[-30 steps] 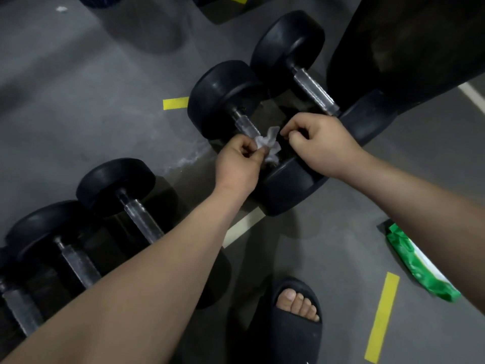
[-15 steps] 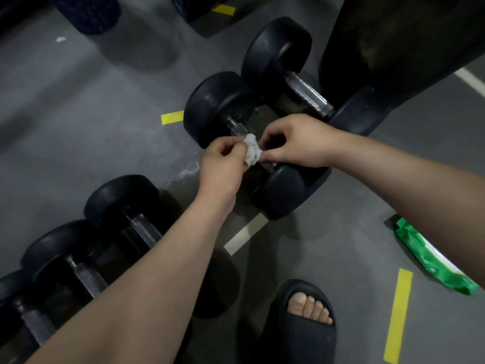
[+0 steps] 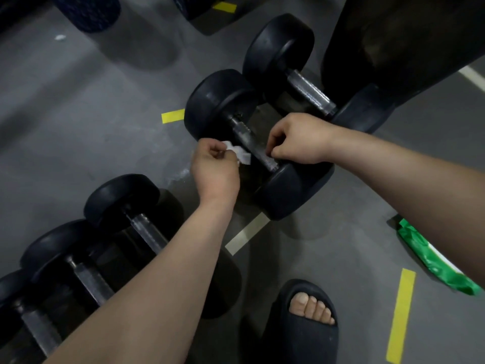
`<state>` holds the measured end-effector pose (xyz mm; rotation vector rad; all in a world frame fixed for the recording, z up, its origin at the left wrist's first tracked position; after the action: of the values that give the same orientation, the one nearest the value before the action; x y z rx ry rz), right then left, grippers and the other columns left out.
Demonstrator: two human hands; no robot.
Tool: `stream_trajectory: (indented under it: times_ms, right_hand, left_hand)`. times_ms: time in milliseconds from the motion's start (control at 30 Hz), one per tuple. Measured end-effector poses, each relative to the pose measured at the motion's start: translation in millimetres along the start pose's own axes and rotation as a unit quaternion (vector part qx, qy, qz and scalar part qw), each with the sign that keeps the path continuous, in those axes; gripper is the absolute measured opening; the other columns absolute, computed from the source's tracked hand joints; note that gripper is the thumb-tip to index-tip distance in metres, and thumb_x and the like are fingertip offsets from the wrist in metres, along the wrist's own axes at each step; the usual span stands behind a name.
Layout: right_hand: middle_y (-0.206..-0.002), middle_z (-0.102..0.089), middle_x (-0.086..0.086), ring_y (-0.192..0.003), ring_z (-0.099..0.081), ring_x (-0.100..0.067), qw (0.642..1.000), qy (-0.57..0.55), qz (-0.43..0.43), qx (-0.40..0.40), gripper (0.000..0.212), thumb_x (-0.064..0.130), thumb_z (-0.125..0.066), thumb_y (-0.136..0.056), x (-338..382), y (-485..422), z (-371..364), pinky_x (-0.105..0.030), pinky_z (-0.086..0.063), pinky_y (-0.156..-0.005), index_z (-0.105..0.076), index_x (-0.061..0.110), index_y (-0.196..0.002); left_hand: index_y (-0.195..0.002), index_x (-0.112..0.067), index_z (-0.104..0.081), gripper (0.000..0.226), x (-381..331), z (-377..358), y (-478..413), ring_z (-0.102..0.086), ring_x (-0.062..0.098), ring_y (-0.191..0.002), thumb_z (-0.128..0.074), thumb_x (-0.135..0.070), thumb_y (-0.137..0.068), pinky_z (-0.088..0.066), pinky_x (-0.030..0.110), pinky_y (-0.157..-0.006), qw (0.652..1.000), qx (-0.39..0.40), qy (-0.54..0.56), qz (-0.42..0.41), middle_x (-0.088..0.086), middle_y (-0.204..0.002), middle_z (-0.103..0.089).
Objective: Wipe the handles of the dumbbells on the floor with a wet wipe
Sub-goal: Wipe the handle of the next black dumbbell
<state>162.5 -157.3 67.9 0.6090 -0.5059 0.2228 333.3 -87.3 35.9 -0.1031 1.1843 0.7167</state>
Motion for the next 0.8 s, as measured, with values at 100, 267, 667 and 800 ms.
stream_trajectory:
  times_ms: [100,267,667,800]
  right_hand:
    - [-0.092,-0.071,0.008,-0.089,-0.065,-0.012,1.000,0.004,-0.010,-0.010,0.015,0.022,-0.062,-0.086,0,2,0,-0.031,-0.056,-0.081,-0.075,0.026,-0.091]
    - [-0.091,-0.070,0.009,-0.088,-0.063,-0.011,0.999,-0.014,-0.015,-0.043,0.017,0.023,-0.059,-0.087,-5,5,0,-0.027,-0.052,-0.078,-0.075,0.024,-0.090]
    - [-0.080,-0.072,0.007,-0.069,-0.059,0.000,0.971,-0.141,0.006,-0.193,0.019,0.021,-0.057,-0.086,-18,21,-3,-0.017,-0.046,-0.066,-0.076,0.020,-0.086]
    - [-0.081,-0.072,0.010,-0.070,-0.060,0.002,0.973,-0.142,0.005,-0.181,0.020,0.022,-0.056,-0.085,-18,19,-3,-0.015,-0.043,-0.065,-0.076,0.021,-0.085]
  left_hand:
    - [-0.089,-0.026,-0.055,0.020,-1,6,0,-0.057,0.002,-0.080,-0.061,-0.008,-0.088,-0.044,0.013,-0.066,0.994,-0.022,-0.066,-0.086,-0.002,-0.098,-0.059]
    - [-0.092,-0.024,-0.061,0.009,-3,-20,10,-0.060,-0.011,-0.077,-0.069,-0.021,-0.092,-0.047,0.008,-0.061,0.992,0.117,-0.032,-0.041,-0.012,-0.086,-0.064]
    - [-0.090,-0.027,-0.070,0.029,18,-36,10,-0.070,0.003,-0.087,-0.067,0.001,-0.090,-0.052,0.017,-0.079,0.972,0.231,0.019,-0.033,-0.008,-0.090,-0.074]
    - [-0.098,-0.028,-0.073,0.023,20,-34,6,-0.069,0.002,-0.093,-0.070,-0.006,-0.091,-0.055,0.021,-0.086,0.974,0.218,0.002,-0.063,-0.007,-0.101,-0.073]
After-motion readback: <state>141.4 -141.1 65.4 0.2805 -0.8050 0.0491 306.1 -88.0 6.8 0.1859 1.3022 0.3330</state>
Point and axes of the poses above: each hand's wrist, its own y-axis away from the middle knuckle, its own z-axis out of the back of the hand, x = y × z, the point moved 4 cm from there along -y, towards the middle knuckle
